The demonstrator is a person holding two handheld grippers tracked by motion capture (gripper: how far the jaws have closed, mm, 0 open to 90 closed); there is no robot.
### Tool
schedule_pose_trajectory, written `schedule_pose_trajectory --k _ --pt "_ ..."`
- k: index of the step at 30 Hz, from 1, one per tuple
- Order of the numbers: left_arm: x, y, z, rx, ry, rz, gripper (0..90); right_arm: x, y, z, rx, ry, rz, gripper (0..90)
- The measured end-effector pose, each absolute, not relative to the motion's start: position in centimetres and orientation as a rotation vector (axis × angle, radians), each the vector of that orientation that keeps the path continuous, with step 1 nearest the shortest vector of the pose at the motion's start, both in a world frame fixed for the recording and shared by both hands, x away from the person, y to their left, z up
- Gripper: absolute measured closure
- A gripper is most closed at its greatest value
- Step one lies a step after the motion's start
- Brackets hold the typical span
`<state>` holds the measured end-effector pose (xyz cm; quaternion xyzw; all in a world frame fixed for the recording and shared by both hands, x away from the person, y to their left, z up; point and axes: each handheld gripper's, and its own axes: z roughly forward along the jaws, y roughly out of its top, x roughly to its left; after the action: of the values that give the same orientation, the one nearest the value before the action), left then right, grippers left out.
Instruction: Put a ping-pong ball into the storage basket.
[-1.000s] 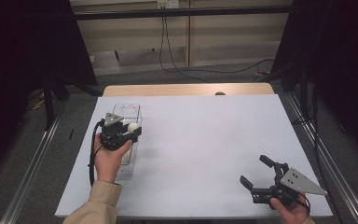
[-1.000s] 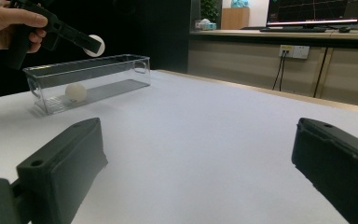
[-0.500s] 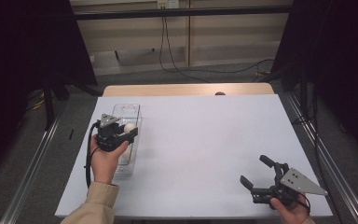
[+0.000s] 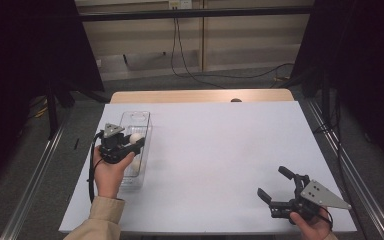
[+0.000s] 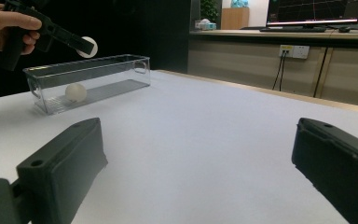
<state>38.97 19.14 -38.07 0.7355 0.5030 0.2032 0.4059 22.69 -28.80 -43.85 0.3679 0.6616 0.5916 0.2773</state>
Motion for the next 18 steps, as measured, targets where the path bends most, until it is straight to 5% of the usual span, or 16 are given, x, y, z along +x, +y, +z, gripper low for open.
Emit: schedule_pose_trajectory --k 18 --pt "38.7 20.1 -38.37 1.853 1.288 0.524 51.1 22.71 -28.8 -43.87 0.985 1.776 1.588 1.9"
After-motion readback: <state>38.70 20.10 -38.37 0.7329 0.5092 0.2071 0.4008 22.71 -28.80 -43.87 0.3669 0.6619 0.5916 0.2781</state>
